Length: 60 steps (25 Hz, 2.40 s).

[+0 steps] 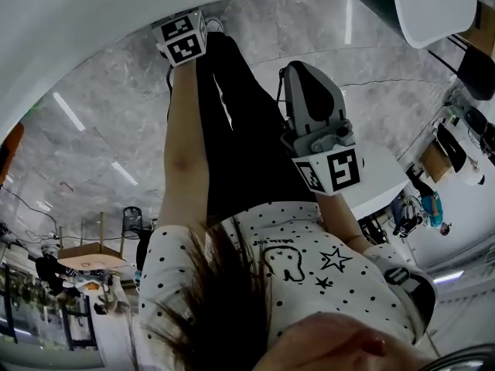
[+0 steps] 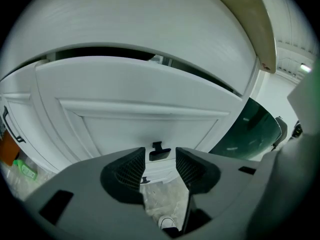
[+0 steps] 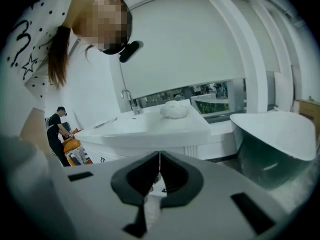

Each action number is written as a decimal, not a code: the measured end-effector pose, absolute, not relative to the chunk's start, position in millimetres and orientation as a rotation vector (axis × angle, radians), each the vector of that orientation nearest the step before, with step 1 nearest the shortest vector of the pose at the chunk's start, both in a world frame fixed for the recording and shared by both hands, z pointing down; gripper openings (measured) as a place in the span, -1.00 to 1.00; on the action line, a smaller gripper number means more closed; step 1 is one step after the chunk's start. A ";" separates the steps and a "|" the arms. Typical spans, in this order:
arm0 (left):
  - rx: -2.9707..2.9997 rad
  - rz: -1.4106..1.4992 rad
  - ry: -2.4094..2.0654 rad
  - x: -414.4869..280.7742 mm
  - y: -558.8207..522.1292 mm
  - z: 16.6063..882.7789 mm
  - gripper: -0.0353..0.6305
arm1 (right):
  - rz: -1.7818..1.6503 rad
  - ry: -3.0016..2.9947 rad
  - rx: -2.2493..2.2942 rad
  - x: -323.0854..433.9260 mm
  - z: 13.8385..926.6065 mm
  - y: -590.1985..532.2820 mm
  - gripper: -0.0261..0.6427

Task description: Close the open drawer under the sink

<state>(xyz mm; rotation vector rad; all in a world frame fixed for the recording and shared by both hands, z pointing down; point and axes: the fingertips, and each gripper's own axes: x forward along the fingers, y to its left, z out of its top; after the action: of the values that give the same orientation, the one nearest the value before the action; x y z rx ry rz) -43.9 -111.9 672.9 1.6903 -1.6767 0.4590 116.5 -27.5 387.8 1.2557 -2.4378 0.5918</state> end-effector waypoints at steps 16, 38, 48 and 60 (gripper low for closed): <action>1.668 0.566 -1.672 -47.6 -115.2 699.0 -0.44 | 0.626 -2.398 1.259 119.0 402.0 -21.9 -0.88; 1.726 0.558 -1.652 -38.6 -100.2 685.8 -0.49 | 0.669 -2.399 1.262 116.0 402.8 -14.9 -0.88; 1.733 0.539 -1.637 -31.4 -85.6 686.3 -0.50 | 0.676 -2.402 1.257 112.8 404.1 -15.7 -0.88; 1.720 0.542 -1.619 -28.4 -63.9 689.2 -0.50 | 0.685 -2.399 1.231 99.7 410.5 -18.0 -0.88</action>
<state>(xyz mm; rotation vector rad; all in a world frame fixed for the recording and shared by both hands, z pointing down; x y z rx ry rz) -28.4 -63.9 689.2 1.7202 -1.6185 0.5415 99.7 -18.0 410.5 1.2311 -2.3992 0.6847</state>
